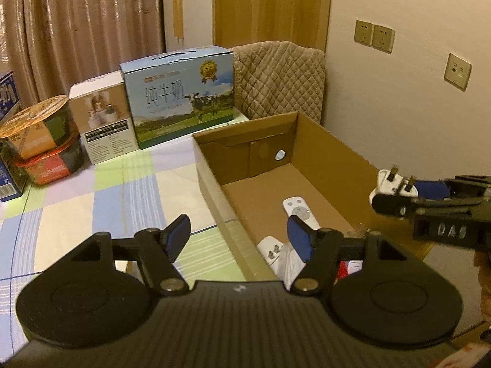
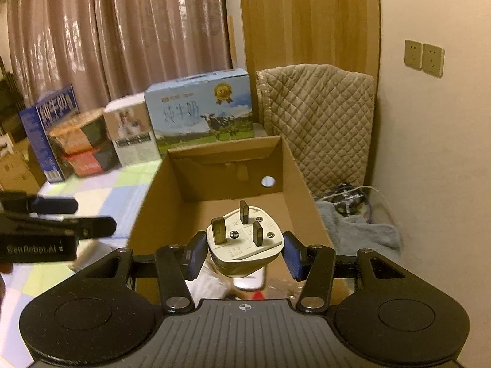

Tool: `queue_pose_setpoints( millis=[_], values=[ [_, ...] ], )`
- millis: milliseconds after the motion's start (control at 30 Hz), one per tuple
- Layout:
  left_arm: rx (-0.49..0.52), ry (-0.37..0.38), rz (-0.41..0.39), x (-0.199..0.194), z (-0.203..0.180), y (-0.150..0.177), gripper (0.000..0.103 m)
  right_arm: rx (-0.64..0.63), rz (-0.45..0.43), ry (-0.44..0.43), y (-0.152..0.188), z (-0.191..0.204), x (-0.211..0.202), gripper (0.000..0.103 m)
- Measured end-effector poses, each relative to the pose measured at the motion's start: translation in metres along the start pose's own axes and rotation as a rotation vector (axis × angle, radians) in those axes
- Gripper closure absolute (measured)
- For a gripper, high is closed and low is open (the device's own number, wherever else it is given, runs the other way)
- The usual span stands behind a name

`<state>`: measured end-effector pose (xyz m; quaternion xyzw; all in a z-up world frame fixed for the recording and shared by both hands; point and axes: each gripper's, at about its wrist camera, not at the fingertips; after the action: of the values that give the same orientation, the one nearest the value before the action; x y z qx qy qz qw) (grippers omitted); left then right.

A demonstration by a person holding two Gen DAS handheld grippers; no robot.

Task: Organize rigid objects
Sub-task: 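Open the left tool to drop the floss box into the cardboard box, then withdraw both tools toward the gold router and clear cup on the table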

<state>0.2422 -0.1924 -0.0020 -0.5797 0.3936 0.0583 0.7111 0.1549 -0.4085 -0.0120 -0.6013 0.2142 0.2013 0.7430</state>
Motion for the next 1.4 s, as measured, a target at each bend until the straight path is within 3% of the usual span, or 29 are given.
queue_pose_setpoints(
  millis=[67, 100, 133, 500, 933, 1133, 1400],
  values=[
    [-0.013, -0.011, -0.004, -0.004, 0.006, 0.002, 0.036, 0.037, -0.016, -0.024, -0.003, -0.002, -0.001, 0.048],
    [-0.018, -0.013, -0.005, -0.006, 0.009, 0.004, 0.035, 0.057, -0.027, -0.033, -0.005, -0.004, -0.004, 0.034],
    [-0.023, -0.018, -0.006, -0.008, 0.012, 0.005, 0.035, 0.077, -0.049, -0.043, -0.007, -0.005, -0.007, 0.028],
    [-0.052, -0.117, -0.02, -0.049, 0.058, 0.031, 0.031, 0.031, -0.113, -0.044, -0.015, 0.021, -0.042, 0.028],
    [-0.107, -0.279, -0.011, -0.111, 0.14, 0.081, 0.025, -0.053, -0.152, -0.154, -0.003, 0.109, -0.065, 0.027],
    [-0.149, -0.309, -0.002, -0.118, 0.171, 0.104, 0.022, -0.091, -0.134, -0.212, 0.011, 0.152, -0.058, 0.027],
    [-0.194, -0.322, 0.051, -0.099, 0.197, 0.134, 0.022, -0.167, -0.063, -0.26, 0.04, 0.195, -0.028, 0.027]
  ],
)
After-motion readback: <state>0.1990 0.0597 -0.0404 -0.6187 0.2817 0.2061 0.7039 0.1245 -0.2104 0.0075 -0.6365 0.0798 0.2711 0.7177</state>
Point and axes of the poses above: each gripper's, at about its wrist camera, not at the fingertips, and x roughly the way its jaws point, z to its left, y to its underside, and after that the axes turned 1 degree about -y, right-handed
